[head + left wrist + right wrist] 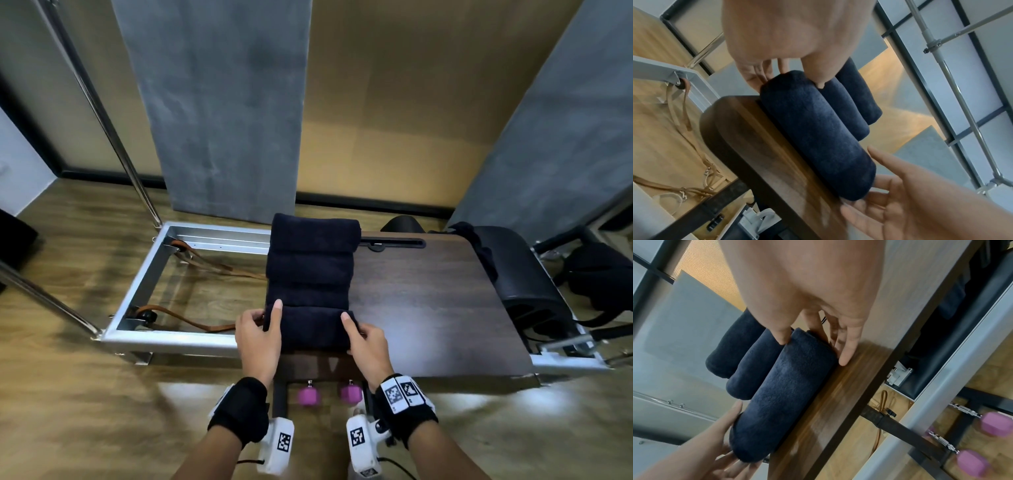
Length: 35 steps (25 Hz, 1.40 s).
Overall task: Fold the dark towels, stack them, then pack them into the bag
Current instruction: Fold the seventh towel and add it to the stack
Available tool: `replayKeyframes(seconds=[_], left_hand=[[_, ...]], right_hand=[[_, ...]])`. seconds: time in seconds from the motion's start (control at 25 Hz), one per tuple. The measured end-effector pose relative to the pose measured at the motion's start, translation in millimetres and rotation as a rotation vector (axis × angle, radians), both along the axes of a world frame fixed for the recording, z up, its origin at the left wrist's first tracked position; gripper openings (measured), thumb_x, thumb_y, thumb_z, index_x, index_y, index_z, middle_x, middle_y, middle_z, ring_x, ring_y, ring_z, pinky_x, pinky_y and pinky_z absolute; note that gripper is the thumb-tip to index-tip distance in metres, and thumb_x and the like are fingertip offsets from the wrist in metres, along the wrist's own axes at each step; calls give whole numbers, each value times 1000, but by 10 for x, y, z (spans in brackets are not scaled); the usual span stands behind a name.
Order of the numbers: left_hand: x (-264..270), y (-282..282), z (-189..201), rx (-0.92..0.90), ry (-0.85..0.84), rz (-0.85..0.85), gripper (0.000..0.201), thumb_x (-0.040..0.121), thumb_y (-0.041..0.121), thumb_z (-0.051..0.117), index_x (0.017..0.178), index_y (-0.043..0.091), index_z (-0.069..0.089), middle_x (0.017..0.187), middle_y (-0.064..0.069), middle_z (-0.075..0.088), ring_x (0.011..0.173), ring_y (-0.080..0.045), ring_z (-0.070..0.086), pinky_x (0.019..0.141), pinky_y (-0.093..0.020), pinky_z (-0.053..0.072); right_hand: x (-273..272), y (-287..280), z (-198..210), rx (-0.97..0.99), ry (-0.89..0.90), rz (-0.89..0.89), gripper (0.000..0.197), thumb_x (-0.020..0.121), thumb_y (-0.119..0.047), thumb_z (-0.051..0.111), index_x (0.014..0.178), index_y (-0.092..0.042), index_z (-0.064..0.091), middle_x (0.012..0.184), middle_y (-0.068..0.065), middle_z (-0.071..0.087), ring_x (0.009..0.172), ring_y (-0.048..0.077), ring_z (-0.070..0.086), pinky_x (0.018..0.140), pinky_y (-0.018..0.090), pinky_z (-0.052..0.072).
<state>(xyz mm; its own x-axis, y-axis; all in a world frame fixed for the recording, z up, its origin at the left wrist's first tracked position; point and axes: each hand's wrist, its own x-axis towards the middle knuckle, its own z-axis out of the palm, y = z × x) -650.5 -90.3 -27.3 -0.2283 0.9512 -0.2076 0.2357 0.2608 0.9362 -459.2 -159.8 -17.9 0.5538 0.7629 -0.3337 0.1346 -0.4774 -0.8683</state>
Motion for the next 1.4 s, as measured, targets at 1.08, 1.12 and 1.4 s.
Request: replayKeyframes(seconds=[1.08,1.12,1.4], left_hand=[[-79,-190,45,-63,19,-18,48,99,60,60,115,16,71,116,-3,64,110,-24,63,101,-48,53],[-82,-237,61,-54,43,-5,49,99,60,60,122,18,68,121,-1,61,113,-23,61,103,-48,52],[-14,-446,196,56,206,19,40,100,51,63,126,21,60,125,2,53,114,-20,57,101,-49,52]], right_hand=[[50,-117,-37,-7,-35,14,70,90,-40,78,151,-17,50,118,-3,66,98,5,63,75,9,45],[59,-128,-34,-4,-29,16,69,90,-39,78,150,-18,51,120,-2,66,98,5,63,77,11,45],[101,-174,31,-15,-63,62,59,90,-41,78,142,-17,60,113,-3,67,93,1,62,69,4,41]])
